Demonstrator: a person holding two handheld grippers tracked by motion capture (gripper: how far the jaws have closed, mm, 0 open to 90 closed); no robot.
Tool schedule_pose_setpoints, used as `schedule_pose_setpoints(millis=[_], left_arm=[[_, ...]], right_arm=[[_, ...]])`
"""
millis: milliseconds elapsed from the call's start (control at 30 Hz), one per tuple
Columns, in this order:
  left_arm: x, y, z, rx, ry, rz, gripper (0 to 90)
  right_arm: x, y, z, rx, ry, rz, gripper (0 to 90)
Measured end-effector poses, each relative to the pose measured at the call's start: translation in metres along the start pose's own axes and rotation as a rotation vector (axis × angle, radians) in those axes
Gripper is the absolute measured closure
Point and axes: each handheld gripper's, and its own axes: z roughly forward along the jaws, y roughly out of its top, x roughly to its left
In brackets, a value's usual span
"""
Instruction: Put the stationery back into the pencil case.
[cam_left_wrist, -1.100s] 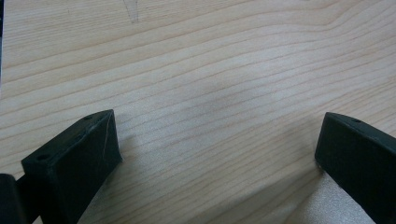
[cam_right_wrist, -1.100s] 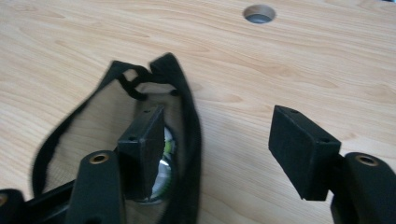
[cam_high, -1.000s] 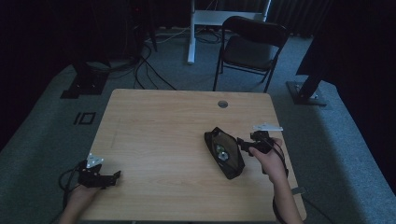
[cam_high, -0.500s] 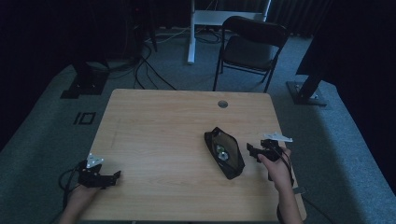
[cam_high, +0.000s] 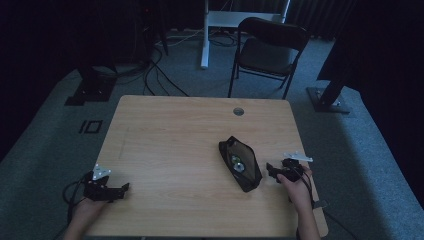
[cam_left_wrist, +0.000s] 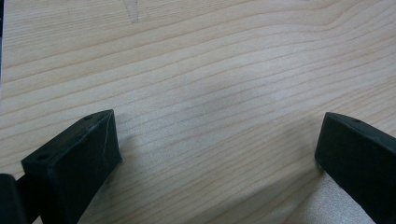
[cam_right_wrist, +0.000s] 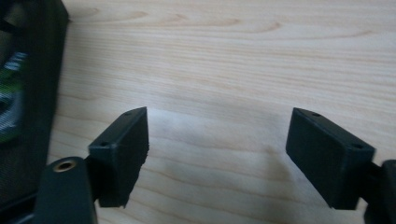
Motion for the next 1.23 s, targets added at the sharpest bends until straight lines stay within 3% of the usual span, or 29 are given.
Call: schedule_pose_setpoints(millis=[600, 1233], left_arm=[[0.0, 0.0, 0.0, 0.002, 0.0, 0.002, 0.0], [0.0, 0.0, 0.0, 0.002, 0.0, 0.002, 0.0]], right_arm=[[0.003, -0.013, -0.001, 0.026, -0.072, -0.04, 12.8], [0.004, -0.015, -0.002, 0.029, -0.066, -0.042, 12.5]])
